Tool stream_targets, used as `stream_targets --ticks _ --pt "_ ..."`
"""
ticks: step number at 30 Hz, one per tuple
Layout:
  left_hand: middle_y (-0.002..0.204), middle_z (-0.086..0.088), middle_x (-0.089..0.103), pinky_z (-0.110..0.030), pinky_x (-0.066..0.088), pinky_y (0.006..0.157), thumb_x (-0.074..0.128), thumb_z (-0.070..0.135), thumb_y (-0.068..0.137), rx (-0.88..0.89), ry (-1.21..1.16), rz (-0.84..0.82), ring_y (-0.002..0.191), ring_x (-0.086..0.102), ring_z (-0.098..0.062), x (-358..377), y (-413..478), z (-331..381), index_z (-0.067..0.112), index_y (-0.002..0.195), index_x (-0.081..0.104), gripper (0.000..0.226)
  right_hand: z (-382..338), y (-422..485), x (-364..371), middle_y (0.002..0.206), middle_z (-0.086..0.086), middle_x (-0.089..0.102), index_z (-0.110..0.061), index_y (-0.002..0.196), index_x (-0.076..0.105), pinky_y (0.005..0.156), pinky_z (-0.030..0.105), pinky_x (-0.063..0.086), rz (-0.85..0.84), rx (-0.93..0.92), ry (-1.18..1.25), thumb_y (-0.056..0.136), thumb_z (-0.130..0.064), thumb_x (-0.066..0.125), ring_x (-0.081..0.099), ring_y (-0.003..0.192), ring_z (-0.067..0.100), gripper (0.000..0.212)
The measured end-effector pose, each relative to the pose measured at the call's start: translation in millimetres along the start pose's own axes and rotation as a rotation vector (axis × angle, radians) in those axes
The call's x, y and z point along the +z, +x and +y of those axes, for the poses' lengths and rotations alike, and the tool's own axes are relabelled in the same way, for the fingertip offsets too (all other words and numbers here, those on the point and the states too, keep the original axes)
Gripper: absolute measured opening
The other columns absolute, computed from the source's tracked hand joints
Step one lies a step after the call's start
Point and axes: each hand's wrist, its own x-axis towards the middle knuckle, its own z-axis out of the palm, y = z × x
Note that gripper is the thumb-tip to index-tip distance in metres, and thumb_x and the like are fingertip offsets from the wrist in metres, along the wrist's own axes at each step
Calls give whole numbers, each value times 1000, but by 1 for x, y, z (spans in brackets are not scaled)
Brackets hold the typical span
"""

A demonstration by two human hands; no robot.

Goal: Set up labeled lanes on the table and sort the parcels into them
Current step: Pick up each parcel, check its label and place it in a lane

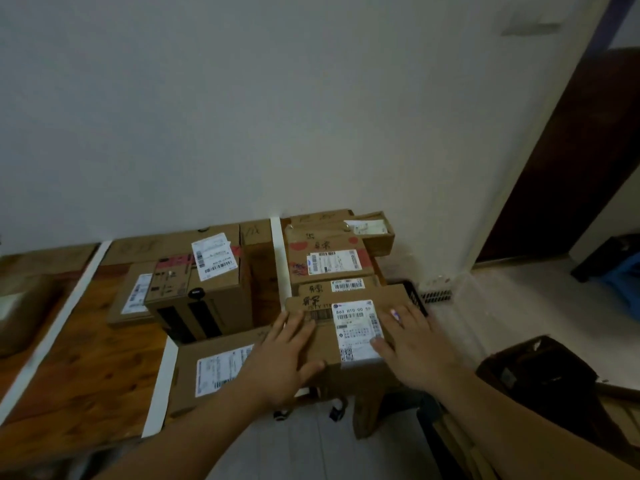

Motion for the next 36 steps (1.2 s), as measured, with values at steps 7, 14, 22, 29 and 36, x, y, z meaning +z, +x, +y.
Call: stream_targets --ticks 7,14,22,29,36 --pt "157 10 -15 -46 0 117 35 64 89 -28 63 -67 143 -19 -16 -33 4 0 38 149 2 73 1 15 -12 145 0 35 -33 138 37 114 41 23 88 -59 -16 94 -60 26 26 135 18 53" --pt "159 3 -10 -47 2 117 33 61 91 -161 -38 68 145 -14 -22 -97 -5 -39 33 150 7 70 -34 42 -49 142 0 37 -32 139 35 110 41 29 152 -95 -13 95 -59 26 32 131 20 52" --pt "160 -4 0 -37 -2 117 32 49 98 -255 27 108 146 -7 -22 -171 -52 -133 24 151 9 63 -131 65 -92 152 7 33 -24 146 34 112 44 28 136 -60 54 95 -61 25 29 138 27 64" --pt "160 -6 4 -40 4 117 39 53 94 -378 -24 198 147 -2 -24 -204 -117 -272 25 151 12 69 -264 74 -87 152 5 36 -25 146 35 111 42 30 136 -39 115 94 -61 32 34 137 27 64" --pt "159 -8 6 -37 3 118 41 50 95 -477 -43 261 147 0 -24 -217 -206 -392 19 151 15 69 -415 93 -63 153 8 33 -19 146 34 112 38 28 101 -213 71 95 -57 36 31 139 26 64"
